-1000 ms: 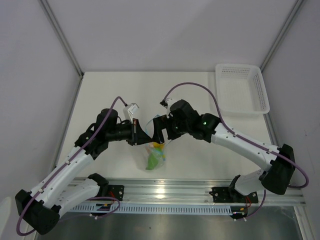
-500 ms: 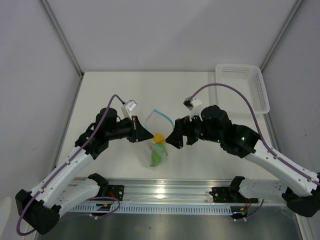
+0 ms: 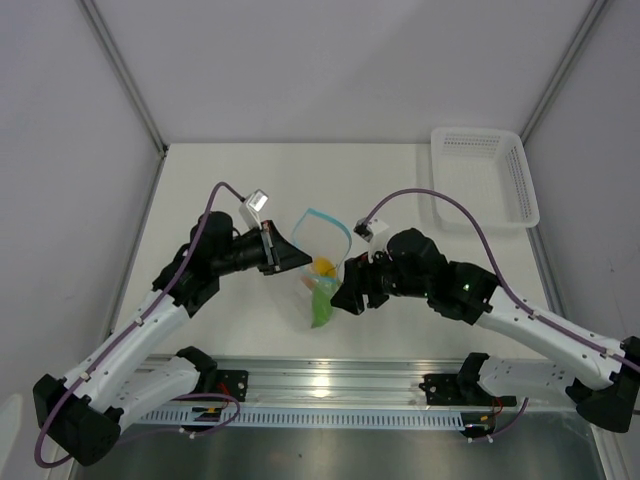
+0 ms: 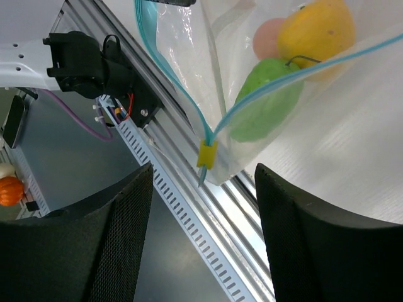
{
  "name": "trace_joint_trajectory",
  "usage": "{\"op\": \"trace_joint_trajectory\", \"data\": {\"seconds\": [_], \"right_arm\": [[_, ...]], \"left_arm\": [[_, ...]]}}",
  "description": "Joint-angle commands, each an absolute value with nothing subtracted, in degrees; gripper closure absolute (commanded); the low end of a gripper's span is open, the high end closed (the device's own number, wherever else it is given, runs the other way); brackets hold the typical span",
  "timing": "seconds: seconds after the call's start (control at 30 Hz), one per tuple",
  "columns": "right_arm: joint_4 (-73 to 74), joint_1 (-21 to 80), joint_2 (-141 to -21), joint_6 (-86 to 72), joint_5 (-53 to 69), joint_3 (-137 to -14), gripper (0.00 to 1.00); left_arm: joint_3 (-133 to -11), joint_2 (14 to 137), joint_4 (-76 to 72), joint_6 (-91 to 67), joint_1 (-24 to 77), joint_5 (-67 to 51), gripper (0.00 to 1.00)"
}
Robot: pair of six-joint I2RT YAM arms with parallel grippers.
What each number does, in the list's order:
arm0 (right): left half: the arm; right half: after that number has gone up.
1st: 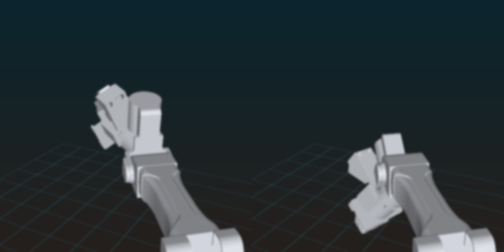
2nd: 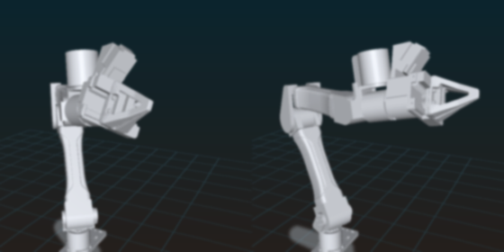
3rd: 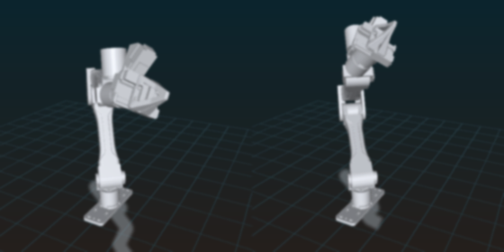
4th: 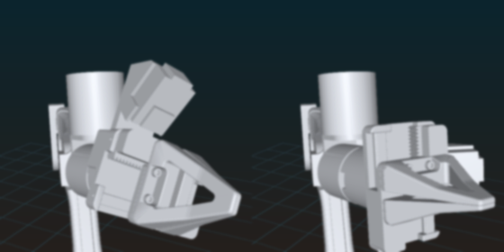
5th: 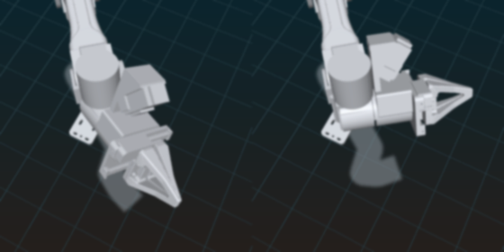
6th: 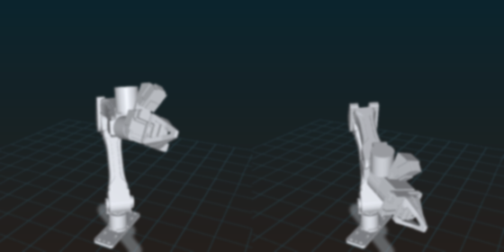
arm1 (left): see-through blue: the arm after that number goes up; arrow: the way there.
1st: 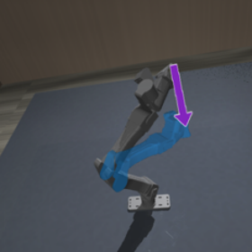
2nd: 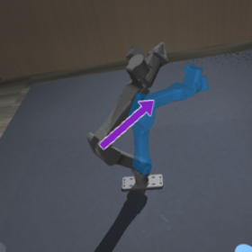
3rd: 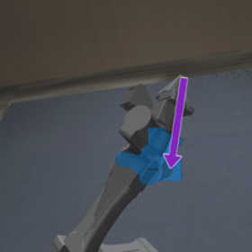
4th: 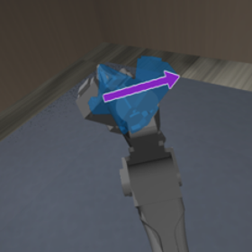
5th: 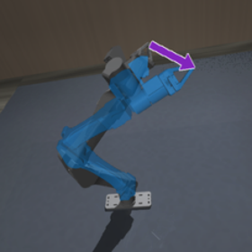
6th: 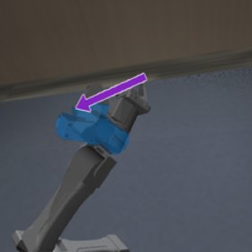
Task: Place the food in the zip-top bag and seal the zipper
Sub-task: Adjust the zipper food storage bag at the corner of the board.
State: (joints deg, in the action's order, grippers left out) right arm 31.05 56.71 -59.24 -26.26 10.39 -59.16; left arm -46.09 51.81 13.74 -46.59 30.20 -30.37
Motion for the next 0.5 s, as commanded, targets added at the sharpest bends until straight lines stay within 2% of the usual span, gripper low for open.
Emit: {"op": "trace_joint_trajectory", "data": {"seconds": [0.0, 0.3, 0.47], "right_arm": [[26.02, 57.83, -61.08, -25.05, 8.80, -59.85, 0.33], [24.08, 58.36, -62.84, -22.50, 4.92, -60.21, 0.37], [23.03, 58.27, -62.67, -21.36, 4.04, -60.29, 0.53]], "left_arm": [[-45.88, 51.15, 9.06, -49.39, 30.15, -30.41, 0.99], [-44.65, 50.89, 7.65, -50.98, 30.15, -31.11, 0.99], [-44.47, 51.24, 7.38, -50.98, 30.23, -31.38, 1.00]]}}
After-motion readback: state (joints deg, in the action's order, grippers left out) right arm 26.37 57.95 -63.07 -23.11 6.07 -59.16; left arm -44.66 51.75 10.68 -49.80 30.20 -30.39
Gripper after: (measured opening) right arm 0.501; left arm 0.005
